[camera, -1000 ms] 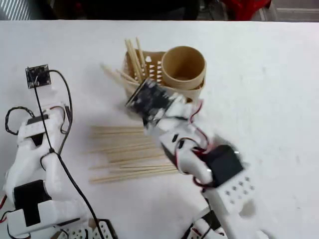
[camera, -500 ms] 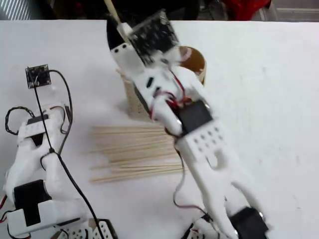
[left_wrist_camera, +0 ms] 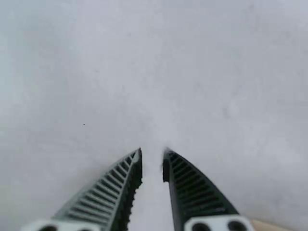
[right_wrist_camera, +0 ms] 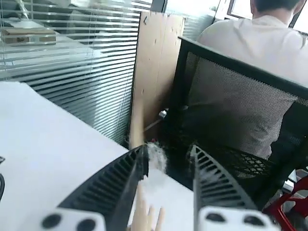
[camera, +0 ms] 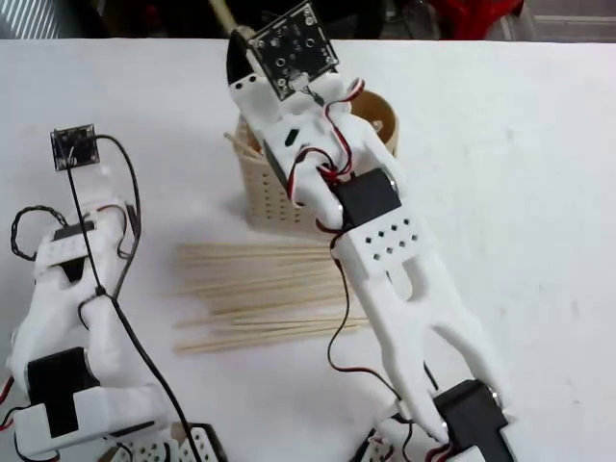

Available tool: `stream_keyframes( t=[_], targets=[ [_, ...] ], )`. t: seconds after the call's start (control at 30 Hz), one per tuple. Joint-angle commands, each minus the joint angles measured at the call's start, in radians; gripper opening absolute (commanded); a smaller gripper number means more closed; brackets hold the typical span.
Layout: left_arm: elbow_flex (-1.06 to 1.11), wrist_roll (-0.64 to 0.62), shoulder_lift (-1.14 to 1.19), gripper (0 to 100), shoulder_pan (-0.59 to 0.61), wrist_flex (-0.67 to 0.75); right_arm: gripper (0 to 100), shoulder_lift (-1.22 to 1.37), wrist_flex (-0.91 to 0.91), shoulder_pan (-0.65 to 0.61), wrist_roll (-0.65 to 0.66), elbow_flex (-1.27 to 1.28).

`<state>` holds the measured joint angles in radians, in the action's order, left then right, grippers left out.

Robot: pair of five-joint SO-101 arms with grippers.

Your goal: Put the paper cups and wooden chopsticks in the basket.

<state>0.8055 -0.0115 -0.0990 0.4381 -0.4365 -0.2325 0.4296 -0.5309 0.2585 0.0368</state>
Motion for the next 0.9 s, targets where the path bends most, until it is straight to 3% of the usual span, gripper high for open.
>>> stream_keyframes(
  t=[0.0,0.1,0.2,0.33,0.47,0.53,0.63,0.77,0.87],
  targets=[
    [-0.002,0.008,-0.039,9,-0.016,0.02,14.2,-0.012,0.022,0.007,-0.005,-0.054],
    [-0.002,0.008,-0.039,9,-0.015,0.02,8.4,-0.039,0.136,0.013,0.002,-0.06],
    [-0.002,0.011,-0.039,9,-0.015,0.021,1.1,-0.131,0.423,0.015,0.003,-0.058],
    [-0.002,0.014,-0.039,9,-0.015,0.021,4.7,-0.263,0.819,0.015,0.009,-0.058],
    [-0.008,0.014,-0.042,9,-0.018,0.02,2.0,-0.355,1.086,0.015,0.15,-0.043],
    [-0.009,0.014,-0.05,9,-0.018,0.012,1.9,-0.401,1.173,0.031,0.161,0.011],
    [-0.043,0.014,-0.068,9,-0.021,-0.084,1.6,-0.481,1.204,0.122,0.18,0.183],
    [-0.18,0.026,-0.163,9,-0.039,-0.42,1.6,-0.624,1.066,0.329,0.27,0.509],
    [-0.267,0.193,-0.255,9,-0.09,-0.634,1.6,-0.728,0.957,0.453,0.351,0.75]
  ],
)
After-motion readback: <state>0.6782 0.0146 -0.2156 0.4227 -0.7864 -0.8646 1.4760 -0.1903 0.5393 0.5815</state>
